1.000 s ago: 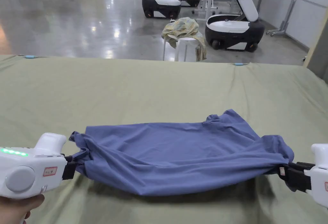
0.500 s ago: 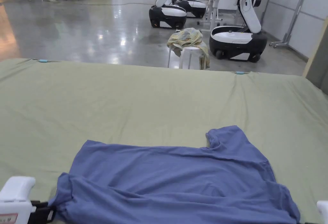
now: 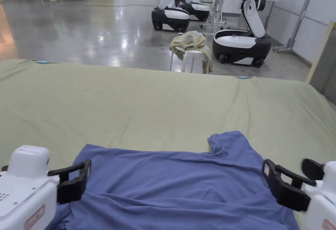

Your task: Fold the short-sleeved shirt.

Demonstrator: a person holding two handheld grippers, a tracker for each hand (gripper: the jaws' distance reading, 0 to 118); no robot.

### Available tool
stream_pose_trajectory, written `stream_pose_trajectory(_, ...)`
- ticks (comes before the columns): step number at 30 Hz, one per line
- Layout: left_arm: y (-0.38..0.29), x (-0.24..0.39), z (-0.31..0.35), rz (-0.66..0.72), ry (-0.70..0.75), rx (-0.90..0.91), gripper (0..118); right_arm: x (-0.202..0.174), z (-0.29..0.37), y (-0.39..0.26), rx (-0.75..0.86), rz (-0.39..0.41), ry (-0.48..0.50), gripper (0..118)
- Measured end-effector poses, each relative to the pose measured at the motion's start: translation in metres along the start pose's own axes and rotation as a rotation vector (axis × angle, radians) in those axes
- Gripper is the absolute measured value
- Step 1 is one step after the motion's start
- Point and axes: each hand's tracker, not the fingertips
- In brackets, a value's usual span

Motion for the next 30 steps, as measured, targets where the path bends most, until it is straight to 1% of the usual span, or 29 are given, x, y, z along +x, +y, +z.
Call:
stream_pose_trajectory(1, -0.002, 0.006, -0.009, -0.008, 0.019, -0.005, 43, -0.007, -0.007, -0.003, 0.006, 0.019, -0.022, 32)
stream_pose_trajectory(2, -0.004, 0.009, -0.017, -0.022, 0.02, -0.005, 6, -0.016, -0.014, -0.006, 0.007, 0.033, -0.051, 6)
stream_pose_trajectory(3, -0.005, 0.013, -0.025, -0.04, 0.043, -0.014, 5, -0.019, -0.017, -0.009, 0.006, 0.02, -0.063, 6)
stream_pose_trajectory(4, -0.008, 0.012, -0.033, -0.045, 0.043, -0.023, 5, -0.02, -0.02, -0.011, 0.006, -0.004, -0.051, 6)
stream_pose_trajectory(5, -0.011, 0.008, -0.041, -0.025, -0.013, -0.064, 5, -0.018, -0.023, -0.011, -0.015, -0.046, -0.03, 6)
stream_pose_trajectory(6, -0.012, 0.005, -0.049, 0.013, -0.022, -0.084, 5, -0.019, -0.026, -0.012, -0.031, -0.062, -0.026, 6)
stream_pose_trajectory(9, -0.013, -0.013, -0.089, -0.041, 0.053, -0.167, 5, -0.018, -0.034, -0.018, -0.047, -0.047, -0.03, 6)
stream_pose_trajectory(10, -0.012, -0.023, -0.109, -0.028, 0.063, -0.204, 6, -0.018, -0.038, -0.018, -0.063, -0.044, -0.028, 6)
stream_pose_trajectory(11, -0.009, -0.035, -0.134, -0.012, 0.073, -0.28, 6, -0.017, -0.041, -0.02, -0.07, -0.045, -0.025, 6)
stream_pose_trajectory(12, -0.008, -0.042, -0.154, 0.016, 0.064, -0.333, 14, -0.016, -0.045, -0.022, -0.082, -0.042, -0.02, 6)
stream_pose_trajectory(13, -0.006, -0.046, -0.175, 0.018, 0.078, -0.397, 33, -0.015, -0.05, -0.025, -0.102, -0.034, -0.017, 6)
stream_pose_trajectory(14, -0.006, -0.05, -0.201, 0.016, 0.077, -0.448, 62, -0.014, -0.055, -0.027, -0.112, -0.033, -0.019, 6)
stream_pose_trajectory(15, -0.007, -0.053, -0.223, 0.003, 0.093, -0.477, 74, -0.012, -0.06, -0.029, -0.125, -0.035, -0.018, 6)
stream_pose_trajectory(16, -0.008, -0.056, -0.246, -0.014, 0.125, -0.512, 75, -0.008, -0.065, -0.031, -0.144, -0.037, -0.017, 6)
stream_pose_trajectory(17, -0.005, -0.053, -0.254, -0.033, 0.149, -0.527, 75, -0.005, -0.071, -0.033, -0.167, -0.036, -0.026, 6)
stream_pose_trajectory(19, -0.005, -0.054, -0.283, 0.003, 0.174, -0.523, 75, 0.005, -0.086, -0.037, -0.222, -0.02, -0.046, 6)
stream_pose_trajectory(21, -0.002, -0.051, -0.294, 0.018, 0.156, -0.541, 74, 0.02, -0.107, -0.04, -0.315, -0.006, -0.055, 6)
stream_pose_trajectory(22, -0.005, -0.046, -0.301, -0.006, 0.143, -0.592, 73, 0.03, -0.123, -0.041, -0.359, -0.007, -0.066, 6)
stream_pose_trajectory(23, -0.009, -0.04, -0.309, -0.044, 0.133, -0.655, 64, 0.041, -0.139, -0.041, -0.398, -0.001, -0.091, 6)
stream_pose_trajectory(24, -0.014, -0.036, -0.31, -0.084, 0.127, -0.691, 50, 0.049, -0.153, -0.04, -0.438, 0.002, -0.119, 6)
stream_pose_trajectory(25, -0.013, -0.038, -0.303, -0.057, 0.107, -0.647, 45, 0.061, -0.172, -0.039, -0.481, -0.009, -0.132, 8)
stream_pose_trajectory(26, -0.008, -0.035, -0.296, -0.044, 0.12, -0.629, 23, 0.077, -0.195, -0.045, -0.526, -0.032, -0.13, 20)
stream_pose_trajectory(27, -0.003, -0.032, -0.289, -0.04, 0.11, -0.632, 11, 0.09, -0.217, -0.047, -0.573, -0.07, -0.123, 41)
stream_pose_trajectory(28, 0.002, -0.026, -0.28, -0.04, 0.101, -0.623, 11, 0.101, -0.239, -0.05, -0.63, -0.107, -0.098, 73)
stream_pose_trajectory(29, 0.006, -0.03, -0.273, -0.052, 0.096, -0.592, 10, 0.111, -0.262, -0.056, -0.696, -0.132, -0.092, 113)
stream_pose_trajectory(30, 0.01, -0.027, -0.266, -0.059, 0.091, -0.575, 9, 0.113, -0.276, -0.057, -0.755, -0.138, -0.095, 118)
